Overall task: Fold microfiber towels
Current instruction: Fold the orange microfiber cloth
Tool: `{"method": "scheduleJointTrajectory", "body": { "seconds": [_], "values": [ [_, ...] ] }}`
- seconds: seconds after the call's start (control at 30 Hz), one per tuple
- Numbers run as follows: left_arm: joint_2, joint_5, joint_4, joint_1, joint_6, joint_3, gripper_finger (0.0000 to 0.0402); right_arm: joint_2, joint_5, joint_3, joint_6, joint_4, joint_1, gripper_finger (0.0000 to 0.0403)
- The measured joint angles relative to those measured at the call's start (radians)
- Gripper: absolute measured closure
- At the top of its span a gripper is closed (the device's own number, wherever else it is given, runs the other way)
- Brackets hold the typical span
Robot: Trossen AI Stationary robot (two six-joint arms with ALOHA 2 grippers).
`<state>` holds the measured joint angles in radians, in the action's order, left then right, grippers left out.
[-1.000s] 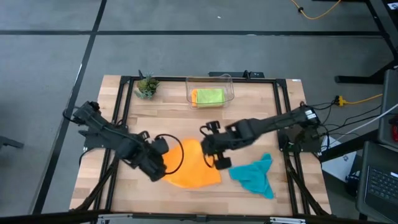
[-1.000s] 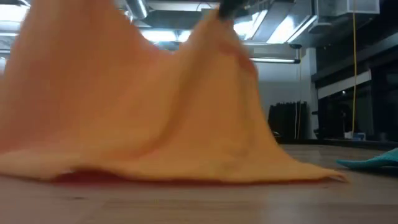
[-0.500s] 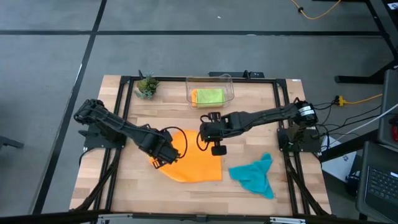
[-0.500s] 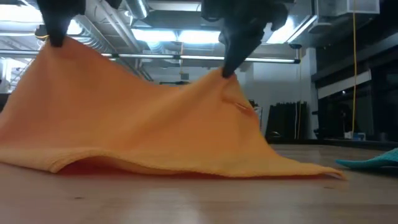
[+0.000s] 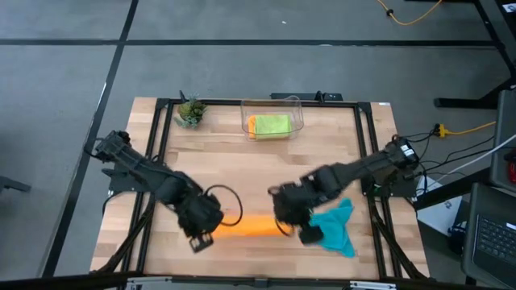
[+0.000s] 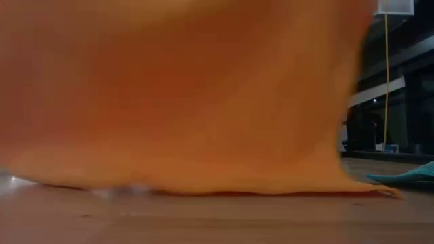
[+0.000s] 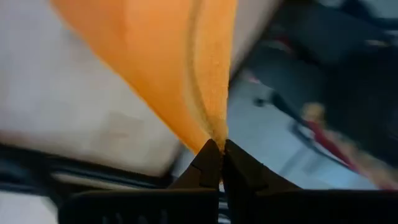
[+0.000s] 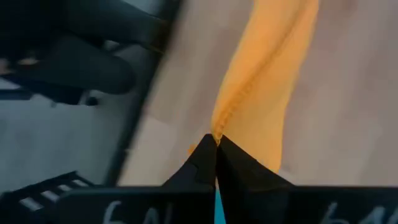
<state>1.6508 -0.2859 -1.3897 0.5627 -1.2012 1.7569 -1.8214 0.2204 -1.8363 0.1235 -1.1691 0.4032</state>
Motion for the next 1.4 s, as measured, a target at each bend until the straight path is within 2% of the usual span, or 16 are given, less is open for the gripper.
{"method": "scheduleJointTrajectory", "body": {
  "seconds": [0.13,0.3,0.43,0.57,0.7,0.83,0.93,1.13,1.27,1.4],
  "values": [
    [0.000,0.016,0.030,0.070,-0.104,0.083,0.0401,0.001,-0.024,-0.122,0.006,-0.044,0.092,0.0399],
    [0.000,0.136,-0.011,0.122,-0.153,0.117,0.0401,0.002,-0.227,-0.231,-0.008,-0.079,0.163,0.0399],
    [-0.001,0.252,-0.099,0.132,-0.154,0.107,0.0401,0.003,-0.363,-0.228,-0.009,-0.108,0.155,0.0399],
    [0.000,0.339,-0.184,0.108,-0.154,0.039,0.0401,0.002,-0.450,-0.116,0.008,-0.083,0.107,0.0399],
    [0.002,0.409,-0.180,0.068,-0.120,-0.074,0.0401,0.001,-0.517,0.040,0.003,0.000,0.037,0.0399],
    [0.000,0.555,-0.182,0.009,-0.103,-0.233,0.0401,0.001,-0.560,0.201,-0.027,0.162,-0.041,0.0399],
    [0.000,0.615,-0.182,-0.037,-0.052,-0.346,0.0401,0.001,-0.586,0.316,-0.073,0.329,-0.101,0.0399],
    [0.000,0.613,-0.140,-0.119,-0.019,-0.502,0.0401,0.000,-0.565,0.476,-0.098,0.562,-0.200,0.0389],
    [0.000,0.613,-0.117,-0.143,0.023,-0.550,0.0381,0.000,-0.559,0.494,-0.056,0.557,-0.240,0.0358],
    [0.000,0.621,-0.117,-0.169,0.056,-0.556,0.0340,0.000,-0.559,0.488,-0.085,0.550,-0.265,0.0317]
  ]
}}
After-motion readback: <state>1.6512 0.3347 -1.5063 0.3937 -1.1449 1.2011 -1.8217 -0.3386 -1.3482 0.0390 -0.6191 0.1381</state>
